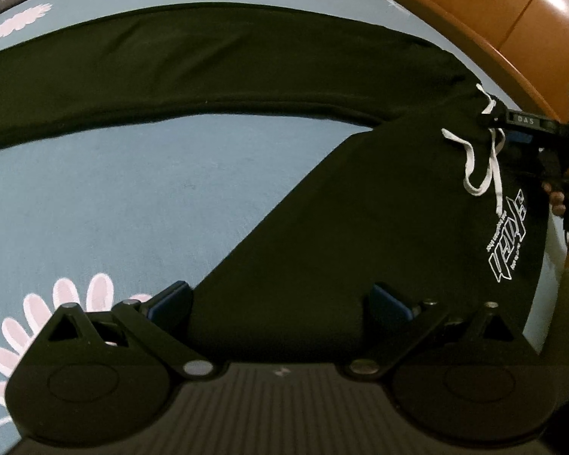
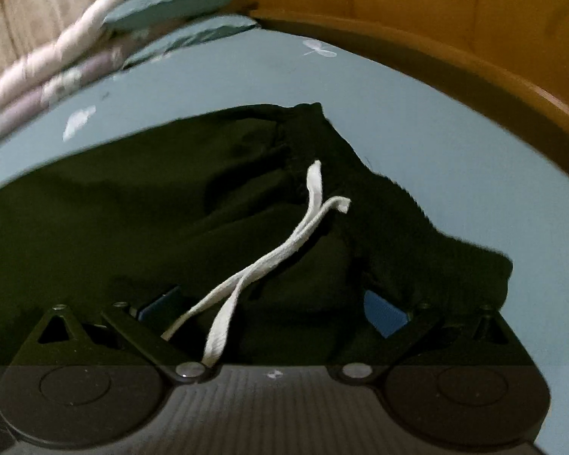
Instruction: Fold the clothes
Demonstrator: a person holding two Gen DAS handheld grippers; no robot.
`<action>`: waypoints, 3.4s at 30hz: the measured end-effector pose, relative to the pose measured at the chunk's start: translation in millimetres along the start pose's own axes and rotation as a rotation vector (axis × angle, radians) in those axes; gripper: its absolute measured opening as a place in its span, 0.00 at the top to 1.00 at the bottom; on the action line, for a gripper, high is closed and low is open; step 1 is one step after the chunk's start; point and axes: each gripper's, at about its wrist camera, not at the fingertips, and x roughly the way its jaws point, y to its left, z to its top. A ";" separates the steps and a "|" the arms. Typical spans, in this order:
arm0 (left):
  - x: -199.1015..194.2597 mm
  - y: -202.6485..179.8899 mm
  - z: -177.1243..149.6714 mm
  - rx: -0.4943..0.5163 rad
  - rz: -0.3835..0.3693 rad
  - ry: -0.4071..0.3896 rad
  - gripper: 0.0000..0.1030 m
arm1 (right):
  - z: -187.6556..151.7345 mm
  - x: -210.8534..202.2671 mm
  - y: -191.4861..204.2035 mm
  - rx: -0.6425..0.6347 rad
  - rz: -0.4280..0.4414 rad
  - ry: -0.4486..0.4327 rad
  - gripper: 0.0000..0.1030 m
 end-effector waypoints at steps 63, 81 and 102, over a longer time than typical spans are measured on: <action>-60.3 -20.4 -37.4 0.388 -0.066 -0.162 0.34 | -104.3 -131.2 70.2 -0.062 0.043 0.029 0.00; 66.6 -185.5 95.1 0.827 -0.185 -0.216 0.73 | -149.9 -169.6 35.6 0.077 0.016 -0.019 0.00; 36.1 -152.2 84.6 0.842 -0.206 -0.092 1.00 | -145.1 -168.8 24.4 0.149 0.014 -0.024 0.00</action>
